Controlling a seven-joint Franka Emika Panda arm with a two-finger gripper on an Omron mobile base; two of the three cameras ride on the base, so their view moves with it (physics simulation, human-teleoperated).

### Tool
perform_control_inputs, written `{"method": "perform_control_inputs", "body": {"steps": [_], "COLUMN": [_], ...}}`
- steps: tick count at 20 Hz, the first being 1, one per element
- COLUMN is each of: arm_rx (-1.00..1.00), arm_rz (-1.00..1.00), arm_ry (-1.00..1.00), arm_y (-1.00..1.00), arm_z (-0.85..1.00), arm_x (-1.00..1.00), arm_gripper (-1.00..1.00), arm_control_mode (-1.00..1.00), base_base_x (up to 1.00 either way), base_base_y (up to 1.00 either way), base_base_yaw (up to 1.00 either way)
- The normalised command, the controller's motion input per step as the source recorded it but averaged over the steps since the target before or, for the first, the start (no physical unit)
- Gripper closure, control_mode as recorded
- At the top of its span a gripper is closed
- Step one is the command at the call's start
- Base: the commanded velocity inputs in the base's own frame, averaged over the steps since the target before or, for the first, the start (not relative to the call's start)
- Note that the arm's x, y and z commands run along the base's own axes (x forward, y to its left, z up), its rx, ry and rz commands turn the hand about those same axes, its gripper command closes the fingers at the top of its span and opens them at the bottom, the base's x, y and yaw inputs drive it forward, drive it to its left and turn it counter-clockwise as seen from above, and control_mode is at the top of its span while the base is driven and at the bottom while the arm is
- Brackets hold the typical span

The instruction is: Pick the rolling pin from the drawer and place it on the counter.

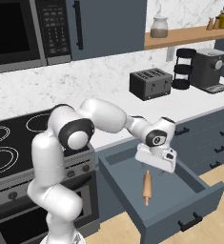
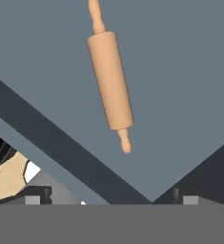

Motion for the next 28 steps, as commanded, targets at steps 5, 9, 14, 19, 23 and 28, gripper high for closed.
{"method": "perform_control_inputs", "body": {"steps": [5,9,14,19,23,28], "arm_rx": [0.0,0.0,0.0,0.0,0.0,0.0], "arm_rz": [0.06,0.0,0.0,0.01,0.01,0.01], "arm_ry": [0.09,0.0,0.0,-0.01,-0.01,0.0], "arm_y": [-0.08,0.0,0.0,0.0,-0.01,0.0], "arm_z": [-0.45,-0.49,-0.55,-0.56,-0.54,-0.49], "arm_x": [0.34,0.28,0.31,0.19,0.01,0.0], "arm_gripper": [-1.0,-1.0,-1.0,-1.0,-1.0,-1.0], "arm_control_mode": [-1.0,-1.0,-1.0,-1.0,-1.0,-1.0], "base_base_x": [0.0,0.0,0.0,0.0,0.0,0.0], "base_base_y": [0.0,0.0,0.0,0.0,0.0,0.0], "base_base_yaw": [0.0,0.0,0.0,0.0,0.0,0.0]}}
